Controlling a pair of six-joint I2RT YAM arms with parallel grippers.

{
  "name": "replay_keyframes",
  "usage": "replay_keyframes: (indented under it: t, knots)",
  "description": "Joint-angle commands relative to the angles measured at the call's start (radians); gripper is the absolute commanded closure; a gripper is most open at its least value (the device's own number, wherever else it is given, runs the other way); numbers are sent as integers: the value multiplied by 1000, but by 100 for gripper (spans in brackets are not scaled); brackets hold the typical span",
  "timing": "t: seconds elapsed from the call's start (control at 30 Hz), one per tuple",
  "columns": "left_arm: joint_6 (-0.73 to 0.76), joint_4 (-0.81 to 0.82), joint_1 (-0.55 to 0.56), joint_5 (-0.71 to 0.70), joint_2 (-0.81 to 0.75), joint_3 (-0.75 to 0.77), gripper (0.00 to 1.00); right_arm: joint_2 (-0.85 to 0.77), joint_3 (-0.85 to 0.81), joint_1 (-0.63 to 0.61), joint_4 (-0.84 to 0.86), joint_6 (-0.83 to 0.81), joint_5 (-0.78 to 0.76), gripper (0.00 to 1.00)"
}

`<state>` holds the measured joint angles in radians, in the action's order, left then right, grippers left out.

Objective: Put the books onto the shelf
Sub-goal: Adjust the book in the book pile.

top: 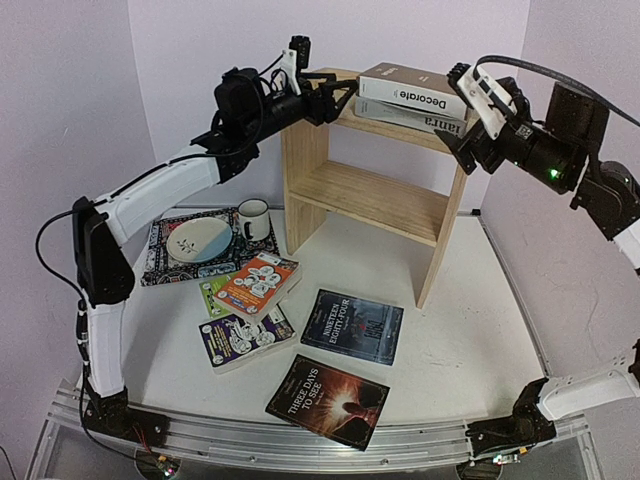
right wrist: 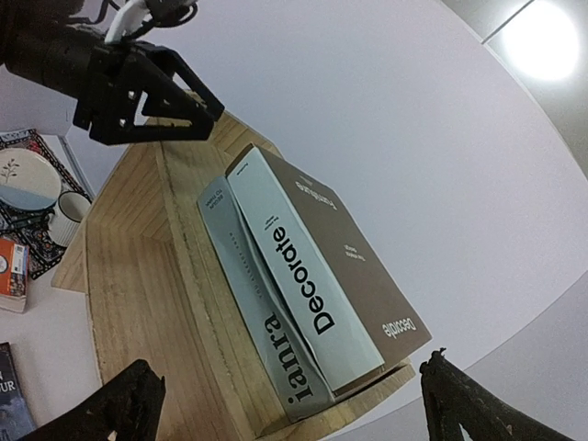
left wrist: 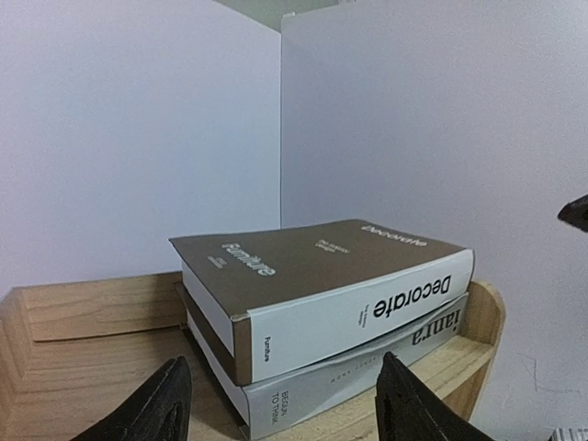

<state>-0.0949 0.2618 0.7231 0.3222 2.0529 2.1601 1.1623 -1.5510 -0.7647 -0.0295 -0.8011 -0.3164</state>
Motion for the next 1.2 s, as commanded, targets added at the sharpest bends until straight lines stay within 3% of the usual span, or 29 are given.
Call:
replay_keyframes:
  t: [0.0,0.33,0.57,0.7,0.97,1.17]
  knots:
    - [22,39,-5,-5,-221,-131,30,-63,48,-4,34,100,38,2]
    - [-3,37,-5,-156,-680,-688,29,-208,316,-4,-16,341,213,2]
    - [-40,13,-4,-279,-957,-987,28,-248,477,-4,-31,514,408,2]
    - [-76,-69,-5,-340,-1062,-1092,28,-230,545,-4,-15,576,444,2]
    - [-127,-320,-5,-379,-1117,-1156,27,-172,661,-4,78,705,529,2]
    - [-205,-346,-5,-372,-1159,-1260,25,-134,742,-4,186,833,592,2]
